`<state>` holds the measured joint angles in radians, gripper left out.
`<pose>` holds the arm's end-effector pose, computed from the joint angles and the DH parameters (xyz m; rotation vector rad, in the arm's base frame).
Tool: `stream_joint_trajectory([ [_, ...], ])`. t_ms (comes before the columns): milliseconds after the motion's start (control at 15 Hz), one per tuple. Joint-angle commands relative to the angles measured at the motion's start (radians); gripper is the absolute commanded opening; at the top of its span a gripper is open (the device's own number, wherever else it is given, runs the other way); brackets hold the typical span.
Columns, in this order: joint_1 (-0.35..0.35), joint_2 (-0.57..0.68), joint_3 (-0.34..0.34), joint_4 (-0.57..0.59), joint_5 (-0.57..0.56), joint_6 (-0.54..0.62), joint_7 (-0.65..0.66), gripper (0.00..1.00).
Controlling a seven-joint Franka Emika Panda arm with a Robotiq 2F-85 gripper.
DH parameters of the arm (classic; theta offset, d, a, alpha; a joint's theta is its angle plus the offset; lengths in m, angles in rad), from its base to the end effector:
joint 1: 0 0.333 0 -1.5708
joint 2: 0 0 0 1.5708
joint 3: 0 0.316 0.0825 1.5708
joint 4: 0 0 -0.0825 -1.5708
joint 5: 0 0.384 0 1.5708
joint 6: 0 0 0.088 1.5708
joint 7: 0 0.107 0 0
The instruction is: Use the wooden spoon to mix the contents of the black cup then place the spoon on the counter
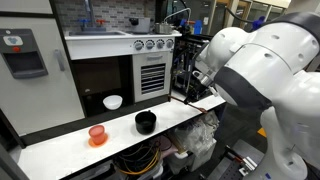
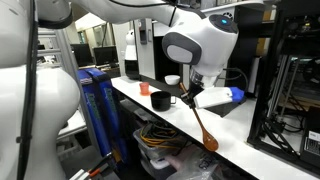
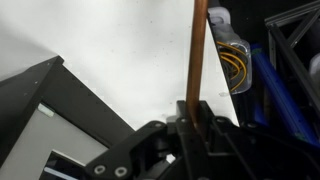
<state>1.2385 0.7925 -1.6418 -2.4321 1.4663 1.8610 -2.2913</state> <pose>0.4494 -0.1331 0.2919 -2.5026 -1.4194 -0.7131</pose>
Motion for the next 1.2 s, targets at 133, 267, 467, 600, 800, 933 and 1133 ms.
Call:
stream_joint_trajectory([
  [133,-0.084,-0.079,0.134,0.088,-0.112,0.164,-0.016,0.04],
  [267,-0.103,-0.113,0.182,0.104,-0.148,0.228,-0.017,0.04],
  [467,-0.138,-0.185,0.263,0.119,-0.205,0.344,-0.020,0.04],
  [600,-0.170,-0.248,0.326,0.122,-0.251,0.430,-0.017,0.04],
  [800,-0.255,-0.356,0.455,0.122,-0.334,0.565,-0.006,0.04],
  [933,-0.347,-0.426,0.573,0.120,-0.400,0.646,0.012,0.04],
  [1133,-0.534,-0.504,0.788,0.112,-0.501,0.730,0.052,0.04],
])
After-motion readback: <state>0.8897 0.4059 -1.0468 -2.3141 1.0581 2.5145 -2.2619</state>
